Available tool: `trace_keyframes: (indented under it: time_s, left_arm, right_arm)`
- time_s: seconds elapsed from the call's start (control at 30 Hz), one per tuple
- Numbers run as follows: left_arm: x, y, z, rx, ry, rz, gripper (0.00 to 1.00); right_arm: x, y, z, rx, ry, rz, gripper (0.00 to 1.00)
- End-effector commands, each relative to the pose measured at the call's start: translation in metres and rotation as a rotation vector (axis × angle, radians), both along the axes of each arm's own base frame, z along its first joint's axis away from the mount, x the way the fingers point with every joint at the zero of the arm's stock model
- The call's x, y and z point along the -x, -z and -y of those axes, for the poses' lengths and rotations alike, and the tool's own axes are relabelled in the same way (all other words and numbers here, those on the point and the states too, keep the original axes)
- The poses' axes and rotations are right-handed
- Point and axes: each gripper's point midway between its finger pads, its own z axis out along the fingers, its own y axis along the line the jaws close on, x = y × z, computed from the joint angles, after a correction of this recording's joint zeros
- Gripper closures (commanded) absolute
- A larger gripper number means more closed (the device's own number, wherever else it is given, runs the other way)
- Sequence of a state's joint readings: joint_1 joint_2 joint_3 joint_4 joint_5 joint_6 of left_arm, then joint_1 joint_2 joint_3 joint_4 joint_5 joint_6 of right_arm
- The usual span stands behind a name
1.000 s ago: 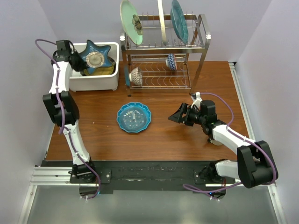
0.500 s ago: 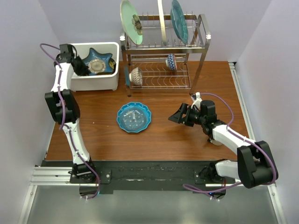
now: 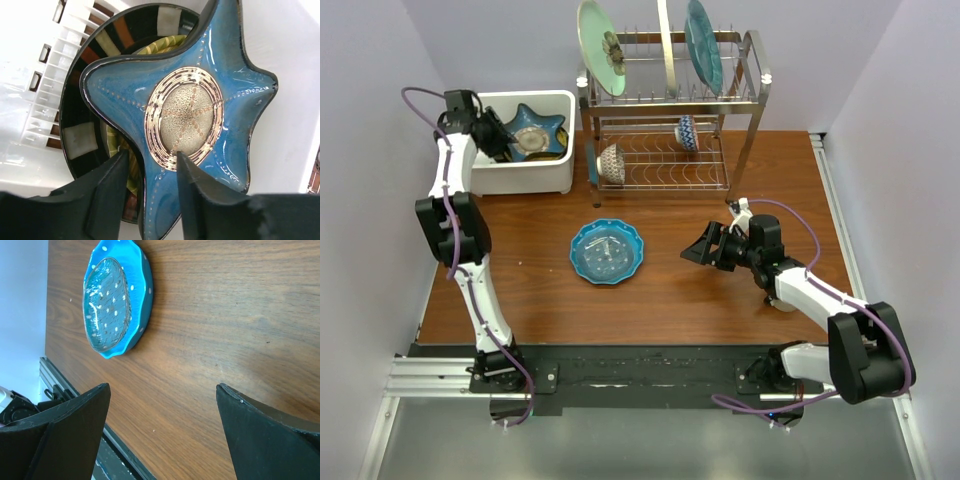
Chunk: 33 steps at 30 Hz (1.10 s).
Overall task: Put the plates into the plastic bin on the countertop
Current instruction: Place the plate in the plastic bin, then pick up the plate at the center of the board.
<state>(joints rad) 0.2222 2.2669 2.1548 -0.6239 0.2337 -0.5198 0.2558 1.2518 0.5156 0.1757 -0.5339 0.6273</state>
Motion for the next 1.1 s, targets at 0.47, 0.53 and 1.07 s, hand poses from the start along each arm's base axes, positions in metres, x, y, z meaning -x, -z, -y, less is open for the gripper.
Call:
trace_keyframes:
  time_s: [0.47,0.53,1.07]
  left_arm:
    - [0.032,-0.183,0.010,-0.086,0.046,0.380,0.18]
    - [0.043,-0.195,0.015,-0.076,0.055,0.410,0.17]
    - [0.145,-0.175,0.120,-0.055,0.260,0.452,0.12]
  right_arm:
    - [-0.007,-0.019,-0.001,-0.013,0.000,0.070,0.09]
    - [-0.006,-0.019,0.000,-0.013,0.001,0.070,0.08]
    - [-0.007,-0.018,-0.006,-0.047,-0.003,0.061,0.08]
